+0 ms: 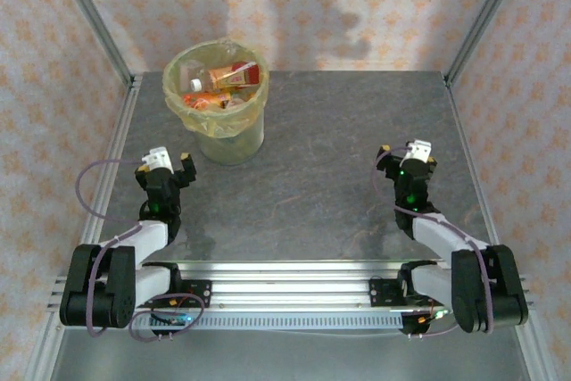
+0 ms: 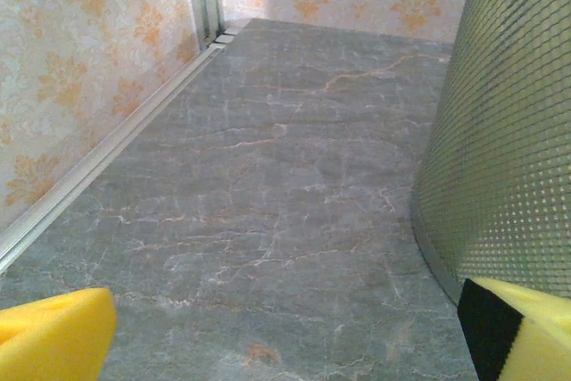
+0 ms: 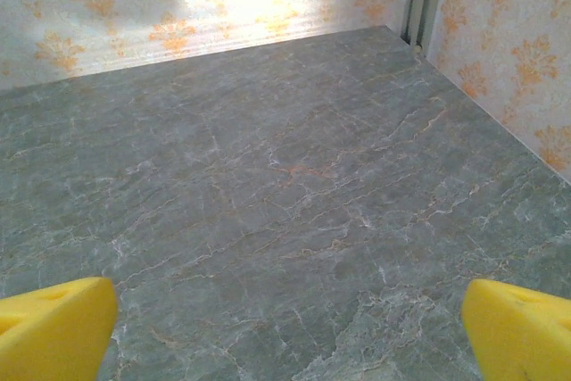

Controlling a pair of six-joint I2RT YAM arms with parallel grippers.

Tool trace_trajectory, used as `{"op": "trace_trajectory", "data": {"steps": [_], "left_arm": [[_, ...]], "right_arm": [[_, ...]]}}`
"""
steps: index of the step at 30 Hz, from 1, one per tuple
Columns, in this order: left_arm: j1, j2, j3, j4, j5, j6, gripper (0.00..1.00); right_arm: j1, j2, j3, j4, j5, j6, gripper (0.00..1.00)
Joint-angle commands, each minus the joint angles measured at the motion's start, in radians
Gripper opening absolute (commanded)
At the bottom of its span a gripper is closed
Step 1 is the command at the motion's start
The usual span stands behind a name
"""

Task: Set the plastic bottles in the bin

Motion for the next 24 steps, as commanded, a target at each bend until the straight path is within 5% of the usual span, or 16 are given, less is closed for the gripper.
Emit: {"op": "trace_trajectory", "data": {"steps": [1, 13, 20, 24], "left_arm": [[0.017, -0.008, 0.0, 0.038, 0.018, 0.014, 1.0], [0.082, 0.022, 0.03, 0.018, 0.12, 0.016, 1.0], [0.081, 0.009, 0.016, 0.028, 0.186, -0.025, 1.0], [0.071, 0.002, 0.007, 0.037, 0.193, -0.036, 1.0]], "right_arm": [[-0.033, 0.026, -0.014, 0.085, -0.076, 0.0, 0.99], [-0.121, 0.211, -0.004, 0.233, -0.285, -0.02, 0.99], [-0.129, 0.373, -0.011, 0.392, -0.309, -0.017, 0.99], [-0.144, 0.374, 0.019, 0.333, -0.323, -0.007, 0.99]]}}
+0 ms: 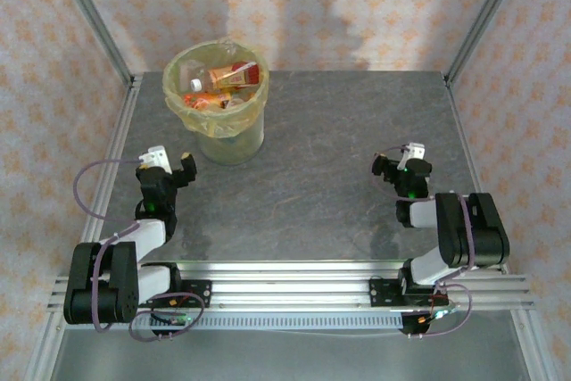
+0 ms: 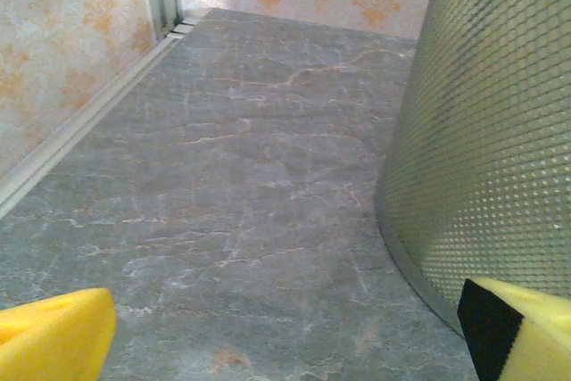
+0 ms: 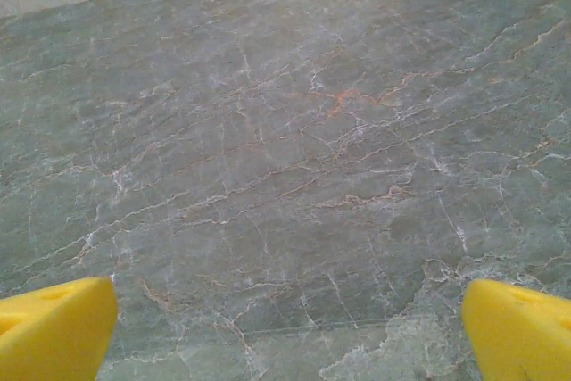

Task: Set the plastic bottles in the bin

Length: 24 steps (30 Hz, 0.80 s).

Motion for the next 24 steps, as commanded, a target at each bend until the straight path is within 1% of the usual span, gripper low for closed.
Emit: {"op": "trace_trajectory", "data": {"steps": [1, 3, 4, 6, 8, 10, 13, 15, 16, 17, 19, 24], "left_arm": [[-0.002, -0.013, -0.002, 0.046, 0.013, -0.026, 1.0], [-0.01, 0.009, 0.006, 0.075, 0.026, -0.043, 1.0], [-0.02, 0.025, 0.012, 0.088, 0.026, -0.043, 1.0], [-0.061, 0.069, 0.037, 0.09, -0.002, -0.007, 1.0], [-0.084, 0.11, 0.051, 0.111, -0.018, 0.024, 1.0], [-0.088, 0.148, 0.061, 0.125, -0.018, 0.029, 1.0], [-0.09, 0.222, 0.057, 0.19, -0.006, 0.032, 1.0], [-0.095, 0.295, 0.074, 0.225, 0.014, 0.047, 1.0], [-0.097, 0.308, 0.092, 0.214, 0.037, 0.058, 1.0], [-0.101, 0.296, 0.136, 0.109, 0.055, 0.073, 1.0], [-0.107, 0.312, 0.191, 0.028, 0.071, 0.09, 1.0], [-0.109, 0.314, 0.192, 0.029, 0.051, 0.084, 1.0]], "right_arm": [[-0.016, 0.001, 0.033, 0.021, -0.024, 0.003, 0.99], [-0.016, 0.011, 0.06, -0.017, -0.009, 0.01, 0.99], [-0.016, 0.01, 0.083, -0.065, -0.001, 0.01, 0.99], [-0.016, 0.013, 0.087, -0.069, 0.001, 0.008, 0.99], [-0.015, 0.012, 0.086, -0.069, 0.002, 0.009, 0.99], [-0.016, 0.013, 0.089, -0.076, 0.003, 0.008, 0.99], [-0.014, 0.012, 0.09, -0.077, 0.006, 0.008, 0.99], [-0.014, 0.013, 0.091, -0.077, 0.008, 0.008, 0.99], [-0.014, 0.013, 0.093, -0.078, 0.008, 0.008, 0.99], [-0.013, 0.012, 0.092, -0.078, 0.009, 0.008, 0.99], [-0.011, 0.013, 0.093, -0.08, 0.011, 0.007, 0.99], [-0.008, 0.014, 0.097, -0.085, 0.02, 0.005, 0.99]]}}
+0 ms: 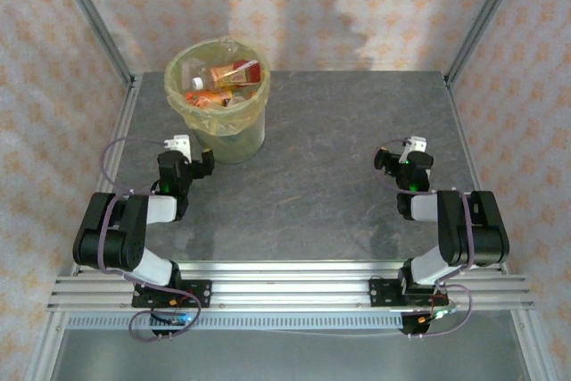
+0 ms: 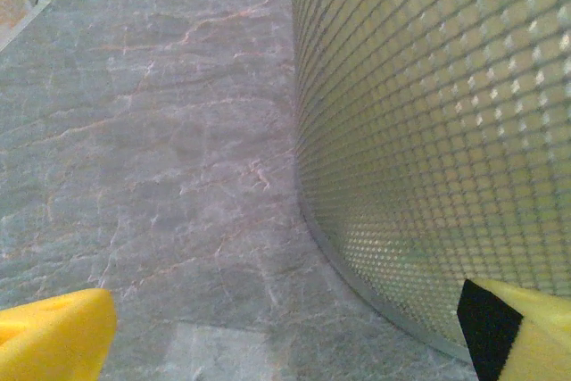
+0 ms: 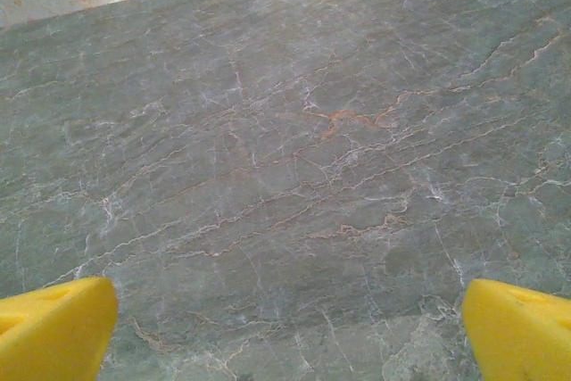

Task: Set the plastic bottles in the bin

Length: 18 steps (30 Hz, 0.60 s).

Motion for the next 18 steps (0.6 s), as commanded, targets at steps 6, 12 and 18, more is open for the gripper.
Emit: {"op": "trace_trajectory", "data": {"steps": [6, 12, 18], "left_arm": [[-0.024, -0.008, 0.033, -0.032, -0.068, 0.013, 1.0], [-0.024, -0.008, 0.033, -0.03, -0.069, 0.014, 1.0], [-0.024, -0.007, 0.033, -0.03, -0.069, 0.013, 1.0]], "right_arm": [[0.015, 0.006, 0.031, -0.018, 0.047, -0.003, 0.99], [0.018, 0.007, 0.031, -0.021, 0.053, -0.004, 0.99], [0.018, 0.006, 0.031, -0.021, 0.054, -0.004, 0.99]]}}
